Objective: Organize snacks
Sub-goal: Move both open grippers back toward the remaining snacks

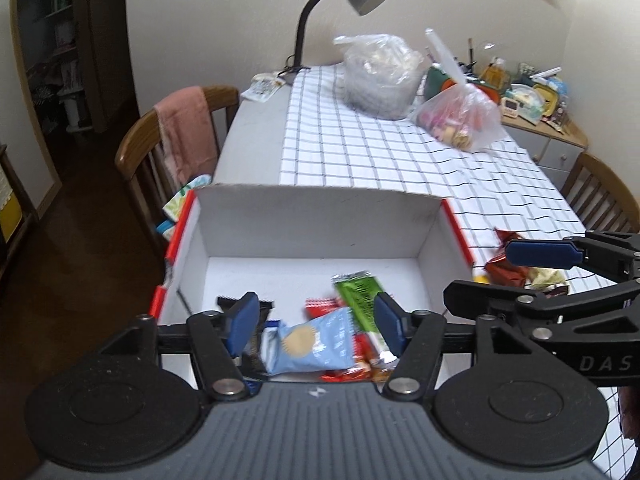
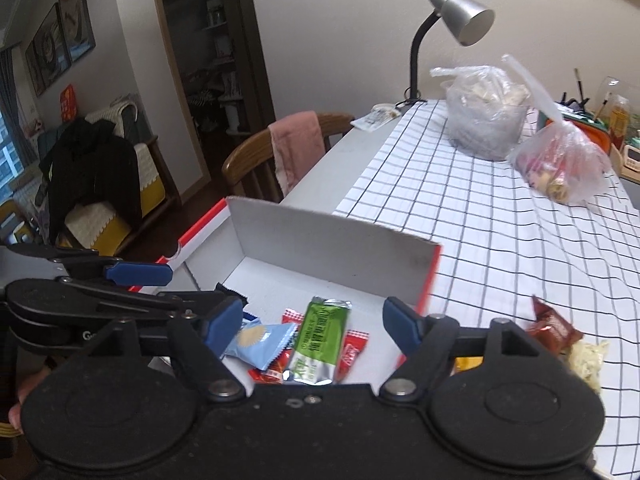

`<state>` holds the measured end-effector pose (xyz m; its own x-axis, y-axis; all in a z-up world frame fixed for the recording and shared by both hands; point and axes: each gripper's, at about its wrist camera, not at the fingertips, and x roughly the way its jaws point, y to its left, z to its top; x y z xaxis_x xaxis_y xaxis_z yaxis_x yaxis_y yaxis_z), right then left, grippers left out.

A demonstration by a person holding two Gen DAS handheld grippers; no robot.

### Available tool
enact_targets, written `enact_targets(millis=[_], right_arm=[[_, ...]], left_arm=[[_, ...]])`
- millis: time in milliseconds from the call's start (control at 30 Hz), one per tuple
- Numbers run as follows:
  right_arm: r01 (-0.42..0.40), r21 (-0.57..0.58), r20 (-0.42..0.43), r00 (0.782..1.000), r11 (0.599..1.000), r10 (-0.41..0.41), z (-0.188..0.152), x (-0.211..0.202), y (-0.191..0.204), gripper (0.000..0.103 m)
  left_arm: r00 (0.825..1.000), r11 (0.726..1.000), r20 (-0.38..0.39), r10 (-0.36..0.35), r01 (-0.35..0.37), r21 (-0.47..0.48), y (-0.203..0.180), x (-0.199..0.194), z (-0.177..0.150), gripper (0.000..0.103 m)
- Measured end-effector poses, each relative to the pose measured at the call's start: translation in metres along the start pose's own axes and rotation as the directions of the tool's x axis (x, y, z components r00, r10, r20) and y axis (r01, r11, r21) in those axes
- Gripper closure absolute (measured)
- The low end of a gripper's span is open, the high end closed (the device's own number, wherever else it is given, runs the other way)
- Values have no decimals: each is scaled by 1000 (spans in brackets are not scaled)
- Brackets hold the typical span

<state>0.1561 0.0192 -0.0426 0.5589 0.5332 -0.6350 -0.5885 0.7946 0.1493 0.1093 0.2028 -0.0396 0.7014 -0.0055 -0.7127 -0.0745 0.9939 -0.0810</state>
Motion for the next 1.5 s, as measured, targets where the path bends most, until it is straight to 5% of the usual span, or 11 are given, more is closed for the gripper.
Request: enact_targets(millis=[133, 500, 600, 833, 1167, 1500], right_arm=[[8, 24, 29, 1000, 1000, -9, -4, -17, -15, 16], [55, 109, 55, 997, 993, -61, -28, -58, -75, 13], [79, 118, 62, 994, 990, -86, -37, -70, -94, 1], [126, 130, 48, 990, 983, -133, -58, -92, -142, 1], [172, 78, -25, 985, 982, -171, -87, -88, -209, 1], [124, -4, -113, 986, 992, -123, -105, -48, -261, 2]], left_arm=[[1000, 999, 17, -26, 26, 20, -19, -4, 1, 37], [993, 992, 5, -114, 113, 62, -80, 3, 4, 25], [991, 988, -2, -136, 136, 71, -99, 7, 3, 25], [982, 980, -30, -185, 187, 75, -145, 22, 1, 24], [992, 984, -68, -104, 112, 136, -208, 60, -9, 24], [996, 994, -80, 35, -27, 104, -243, 101, -22, 24]])
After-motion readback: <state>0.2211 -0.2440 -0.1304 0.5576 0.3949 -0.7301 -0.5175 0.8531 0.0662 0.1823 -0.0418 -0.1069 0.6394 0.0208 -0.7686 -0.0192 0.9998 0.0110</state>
